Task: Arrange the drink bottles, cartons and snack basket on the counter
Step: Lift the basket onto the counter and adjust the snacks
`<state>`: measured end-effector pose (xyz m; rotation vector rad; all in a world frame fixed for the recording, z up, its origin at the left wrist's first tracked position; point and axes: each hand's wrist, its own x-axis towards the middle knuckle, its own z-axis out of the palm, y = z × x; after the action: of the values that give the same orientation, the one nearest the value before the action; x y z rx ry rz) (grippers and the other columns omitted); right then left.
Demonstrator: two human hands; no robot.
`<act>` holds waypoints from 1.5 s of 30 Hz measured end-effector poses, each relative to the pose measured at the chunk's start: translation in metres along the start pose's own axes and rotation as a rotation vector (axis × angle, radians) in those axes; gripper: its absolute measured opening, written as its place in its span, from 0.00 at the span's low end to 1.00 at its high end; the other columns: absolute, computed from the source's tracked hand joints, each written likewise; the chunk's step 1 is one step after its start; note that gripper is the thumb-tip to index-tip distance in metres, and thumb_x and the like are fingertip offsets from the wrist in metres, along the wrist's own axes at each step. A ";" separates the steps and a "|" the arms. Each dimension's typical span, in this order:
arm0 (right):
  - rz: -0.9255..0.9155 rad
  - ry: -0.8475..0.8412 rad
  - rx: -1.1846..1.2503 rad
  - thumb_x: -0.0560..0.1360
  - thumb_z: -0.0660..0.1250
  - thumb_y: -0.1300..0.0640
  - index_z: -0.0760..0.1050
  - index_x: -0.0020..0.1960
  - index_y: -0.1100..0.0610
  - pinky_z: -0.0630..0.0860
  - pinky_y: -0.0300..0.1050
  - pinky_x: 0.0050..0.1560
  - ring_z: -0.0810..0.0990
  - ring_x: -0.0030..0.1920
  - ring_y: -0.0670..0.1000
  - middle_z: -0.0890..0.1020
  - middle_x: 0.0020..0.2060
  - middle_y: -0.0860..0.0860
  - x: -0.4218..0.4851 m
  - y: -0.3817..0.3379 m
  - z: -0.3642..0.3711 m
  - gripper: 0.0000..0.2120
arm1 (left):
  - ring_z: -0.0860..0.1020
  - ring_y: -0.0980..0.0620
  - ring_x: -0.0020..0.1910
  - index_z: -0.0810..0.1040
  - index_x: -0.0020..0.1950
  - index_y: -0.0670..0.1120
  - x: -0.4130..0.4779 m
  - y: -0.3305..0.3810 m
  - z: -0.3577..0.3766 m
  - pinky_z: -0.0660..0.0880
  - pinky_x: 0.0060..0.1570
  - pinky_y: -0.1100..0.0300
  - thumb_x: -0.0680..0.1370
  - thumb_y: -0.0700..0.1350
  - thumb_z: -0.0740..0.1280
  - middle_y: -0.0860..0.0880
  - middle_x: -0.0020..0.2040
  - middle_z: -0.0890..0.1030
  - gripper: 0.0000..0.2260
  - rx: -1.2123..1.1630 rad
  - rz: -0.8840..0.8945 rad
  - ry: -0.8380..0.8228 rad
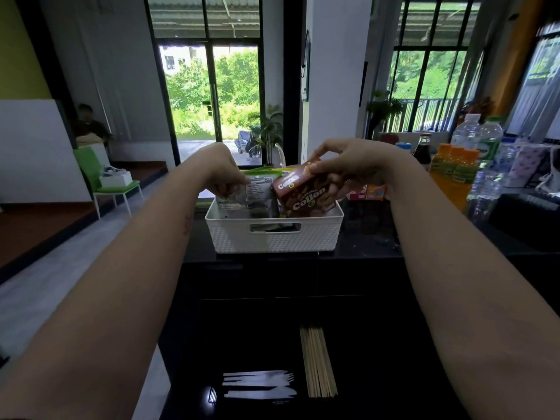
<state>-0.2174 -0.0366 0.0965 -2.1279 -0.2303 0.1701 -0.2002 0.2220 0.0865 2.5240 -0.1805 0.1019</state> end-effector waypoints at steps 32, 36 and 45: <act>-0.089 0.172 -0.668 0.79 0.59 0.41 0.60 0.75 0.47 0.73 0.53 0.62 0.73 0.65 0.57 0.66 0.70 0.55 0.070 0.055 0.039 0.27 | 0.66 0.42 0.69 0.68 0.68 0.53 0.050 -0.041 0.078 0.67 0.62 0.48 0.76 0.59 0.66 0.45 0.70 0.70 0.23 0.401 0.233 0.126; -0.078 0.118 -0.665 0.79 0.58 0.42 0.63 0.71 0.43 0.72 0.50 0.60 0.70 0.66 0.58 0.65 0.68 0.56 0.078 0.057 0.039 0.22 | 0.69 0.43 0.67 0.68 0.67 0.53 0.049 -0.043 0.077 0.67 0.61 0.49 0.76 0.55 0.68 0.46 0.68 0.71 0.21 0.363 0.249 0.158; -0.050 0.263 -1.008 0.78 0.47 0.32 0.43 0.78 0.42 0.44 0.63 0.73 0.47 0.78 0.56 0.46 0.79 0.51 0.079 0.073 0.046 0.33 | 0.67 0.42 0.70 0.65 0.74 0.50 0.051 -0.048 0.079 0.63 0.69 0.45 0.82 0.55 0.56 0.43 0.72 0.68 0.21 0.394 0.246 0.129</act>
<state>-0.1429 -0.0192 0.0073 -3.0988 -0.2379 -0.3312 -0.1402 0.2100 0.0006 2.8620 -0.4568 0.4355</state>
